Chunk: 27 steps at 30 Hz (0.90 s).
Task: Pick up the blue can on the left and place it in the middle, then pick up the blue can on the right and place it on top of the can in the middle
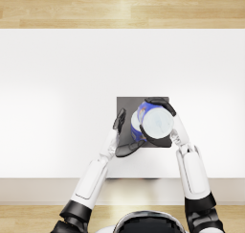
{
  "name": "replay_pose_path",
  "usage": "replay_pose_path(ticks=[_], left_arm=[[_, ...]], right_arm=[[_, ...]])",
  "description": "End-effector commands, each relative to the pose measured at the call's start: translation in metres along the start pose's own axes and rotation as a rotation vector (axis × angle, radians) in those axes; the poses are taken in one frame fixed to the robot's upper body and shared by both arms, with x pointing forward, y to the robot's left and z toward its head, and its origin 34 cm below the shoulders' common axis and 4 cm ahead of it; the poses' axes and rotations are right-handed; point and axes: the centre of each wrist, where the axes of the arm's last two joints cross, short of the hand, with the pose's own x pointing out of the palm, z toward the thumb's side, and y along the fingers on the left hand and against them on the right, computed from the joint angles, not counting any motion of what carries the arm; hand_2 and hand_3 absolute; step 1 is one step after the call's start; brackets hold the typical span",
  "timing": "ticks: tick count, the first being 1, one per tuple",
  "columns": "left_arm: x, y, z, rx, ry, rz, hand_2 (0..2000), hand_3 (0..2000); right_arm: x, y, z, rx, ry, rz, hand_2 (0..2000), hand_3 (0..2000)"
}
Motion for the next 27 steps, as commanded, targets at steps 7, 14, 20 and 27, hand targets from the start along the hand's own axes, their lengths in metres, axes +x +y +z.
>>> replay_pose_path(ticks=[7,14,20,27], left_arm=[[-0.009,-0.072,-0.058,-0.162,0.029,-0.010,0,0],[-0.002,-0.077,-0.060,0.016,0.063,-0.024,0,0],[0.013,-0.075,-0.019,-0.028,0.054,-0.100,0,0],[0.017,-0.076,-0.004,-0.059,0.037,-0.116,0,0]], right_arm=[[0.027,-0.012,-0.018,0.114,-0.030,-0.024,2000,1520],[0.029,-0.003,-0.041,0.364,-0.049,-0.210,2000,1520],[0.035,0.010,-0.060,0.458,-0.054,-0.168,2000,1520],[0.030,0.011,-0.062,0.469,-0.068,-0.192,2000,1520]])
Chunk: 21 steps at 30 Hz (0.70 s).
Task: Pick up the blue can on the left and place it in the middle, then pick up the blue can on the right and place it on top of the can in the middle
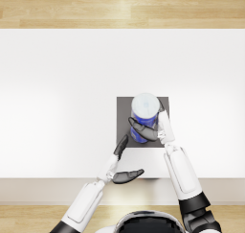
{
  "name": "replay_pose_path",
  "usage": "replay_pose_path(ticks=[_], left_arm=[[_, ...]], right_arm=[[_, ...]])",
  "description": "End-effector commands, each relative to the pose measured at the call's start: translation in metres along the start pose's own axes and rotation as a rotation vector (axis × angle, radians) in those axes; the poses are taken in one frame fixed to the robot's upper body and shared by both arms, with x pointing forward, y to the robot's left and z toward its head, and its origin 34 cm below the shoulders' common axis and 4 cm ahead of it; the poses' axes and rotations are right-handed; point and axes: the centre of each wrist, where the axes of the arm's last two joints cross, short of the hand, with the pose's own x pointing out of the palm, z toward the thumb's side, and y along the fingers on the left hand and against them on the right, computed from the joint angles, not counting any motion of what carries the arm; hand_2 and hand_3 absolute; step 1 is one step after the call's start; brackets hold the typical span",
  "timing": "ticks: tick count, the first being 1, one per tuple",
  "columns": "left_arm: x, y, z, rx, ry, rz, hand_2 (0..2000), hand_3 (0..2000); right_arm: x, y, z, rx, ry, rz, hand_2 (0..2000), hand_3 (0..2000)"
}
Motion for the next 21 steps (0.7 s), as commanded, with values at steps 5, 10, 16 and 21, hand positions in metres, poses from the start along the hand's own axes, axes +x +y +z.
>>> replay_pose_path(ticks=[5,10,16,21], left_arm=[[-0.001,-0.002,0.019,0.067,-0.009,0.010,0,0],[0.000,-0.004,0.026,0.095,-0.019,0.015,0,0],[0.001,-0.002,0.032,0.123,-0.033,0.023,0,0],[0.004,-0.001,0.060,0.238,-0.045,0.024,0,0]], right_arm=[[-0.001,-0.003,-0.001,0.010,-0.010,-0.006,639,1193],[-0.002,-0.003,-0.004,0.040,-0.059,-0.193,0,0],[-0.001,-0.002,0.001,0.016,0.015,-0.184,0,0],[0.001,0.000,0.017,-0.028,-0.077,-0.221,0,0]])
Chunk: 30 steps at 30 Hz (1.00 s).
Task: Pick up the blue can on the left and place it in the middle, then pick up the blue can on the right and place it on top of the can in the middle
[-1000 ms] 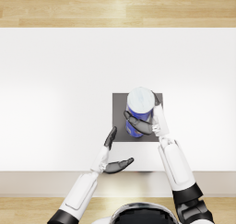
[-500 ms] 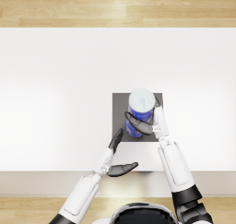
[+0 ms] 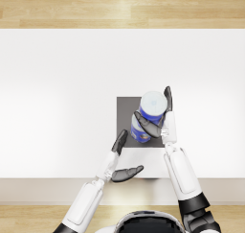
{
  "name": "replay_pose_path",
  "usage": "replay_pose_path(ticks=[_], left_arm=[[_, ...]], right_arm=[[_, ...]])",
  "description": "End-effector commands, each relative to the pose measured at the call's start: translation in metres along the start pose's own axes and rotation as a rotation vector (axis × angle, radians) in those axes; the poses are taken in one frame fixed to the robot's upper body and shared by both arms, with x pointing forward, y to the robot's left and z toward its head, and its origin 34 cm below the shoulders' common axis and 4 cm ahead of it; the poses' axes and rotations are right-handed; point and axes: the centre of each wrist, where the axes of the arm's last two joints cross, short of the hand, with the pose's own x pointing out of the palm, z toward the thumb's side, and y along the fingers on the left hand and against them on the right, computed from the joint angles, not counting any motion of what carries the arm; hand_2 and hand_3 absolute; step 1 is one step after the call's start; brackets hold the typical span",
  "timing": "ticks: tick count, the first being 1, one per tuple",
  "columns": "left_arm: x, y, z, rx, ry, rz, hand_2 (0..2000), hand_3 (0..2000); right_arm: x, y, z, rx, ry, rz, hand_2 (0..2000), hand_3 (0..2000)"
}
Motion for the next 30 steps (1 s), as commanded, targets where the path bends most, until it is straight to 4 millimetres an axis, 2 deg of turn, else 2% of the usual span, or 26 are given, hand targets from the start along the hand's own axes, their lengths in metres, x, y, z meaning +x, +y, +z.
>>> replay_pose_path(ticks=[1,4,12,14,15,16,19,24,27,30], left_arm=[[0.000,0.007,0.029,0.118,-0.004,0.010,0,0],[-0.001,0.012,0.044,0.182,-0.012,0.023,0,0],[-0.004,0.016,0.066,0.275,-0.026,0.051,0,0],[-0.006,0.017,0.076,0.319,-0.028,0.064,0,0],[-0.008,0.018,0.081,0.342,-0.029,0.075,0,0],[-0.010,0.020,0.088,0.368,-0.032,0.082,0,0],[-0.015,0.025,0.112,0.471,-0.047,0.117,0,0],[-0.042,0.022,0.172,0.717,-0.026,0.222,0,0],[-0.057,0.014,0.189,0.783,0.006,0.275,0,0],[-0.066,0.005,0.198,0.827,0.023,0.319,0,0]], right_arm=[[0.003,0.001,0.020,-0.066,-0.026,0.008,0,0],[0.003,0.002,0.028,-0.103,0.005,0.030,0,0],[-0.004,0.004,0.058,-0.198,-0.064,-0.011,0,0],[-0.007,0.009,0.069,-0.239,-0.095,-0.022,0,0],[-0.011,0.013,0.072,-0.339,0.352,0.172,0,0],[-0.006,0.018,0.081,-0.312,-0.005,0.037,0,0],[-0.011,0.027,0.102,-0.394,-0.036,0.027,0,0],[-0.042,0.039,0.137,-0.532,-0.119,-0.086,0,0],[-0.057,0.046,0.144,-0.572,-0.135,-0.133,0,0],[-0.070,0.049,0.141,-0.647,-0.044,-0.023,0,0]])
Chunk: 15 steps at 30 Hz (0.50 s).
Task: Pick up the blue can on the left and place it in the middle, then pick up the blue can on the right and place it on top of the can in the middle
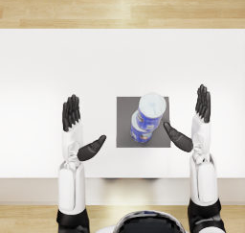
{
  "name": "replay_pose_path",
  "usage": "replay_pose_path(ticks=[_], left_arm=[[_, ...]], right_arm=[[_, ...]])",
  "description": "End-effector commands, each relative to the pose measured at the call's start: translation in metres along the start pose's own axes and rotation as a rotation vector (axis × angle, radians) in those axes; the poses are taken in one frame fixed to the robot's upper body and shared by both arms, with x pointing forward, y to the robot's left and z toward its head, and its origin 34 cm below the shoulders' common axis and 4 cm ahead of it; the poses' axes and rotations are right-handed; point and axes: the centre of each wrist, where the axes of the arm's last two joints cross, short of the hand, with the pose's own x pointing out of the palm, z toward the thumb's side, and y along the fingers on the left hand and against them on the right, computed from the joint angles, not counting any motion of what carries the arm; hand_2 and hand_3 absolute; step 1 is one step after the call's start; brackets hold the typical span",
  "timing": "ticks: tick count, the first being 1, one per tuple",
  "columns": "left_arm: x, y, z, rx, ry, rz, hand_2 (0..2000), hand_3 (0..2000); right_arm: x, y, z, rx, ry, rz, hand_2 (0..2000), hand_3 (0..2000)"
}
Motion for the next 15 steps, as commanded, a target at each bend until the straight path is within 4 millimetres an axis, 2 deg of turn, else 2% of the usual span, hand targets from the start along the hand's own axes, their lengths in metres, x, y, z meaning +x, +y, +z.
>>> replay_pose_path(ticks=[1,7,8,9,10,15], left_arm=[[-0.018,0.009,0.022,0.095,0.042,0.058,0,0],[-0.046,0.000,0.028,0.107,0.080,0.175,0,0],[-0.047,-0.001,0.028,0.105,0.081,0.180,0,0],[-0.047,-0.002,0.025,0.092,0.077,0.182,0,0],[-0.042,-0.001,0.024,0.088,0.071,0.160,0,0],[-0.046,-0.004,0.023,0.082,0.075,0.183,0,0]], right_arm=[[-0.020,0.005,0.009,-0.084,0.021,-0.039,0,0],[-0.057,0.027,-0.003,-0.131,0.064,-0.108,0,0],[-0.058,0.028,-0.006,-0.124,0.064,-0.110,0,0],[-0.047,0.023,-0.003,-0.142,0.054,-0.059,0,0],[-0.050,0.025,-0.005,-0.137,0.057,-0.071,0,0],[-0.057,0.029,-0.008,-0.126,0.063,-0.096,0,0]])
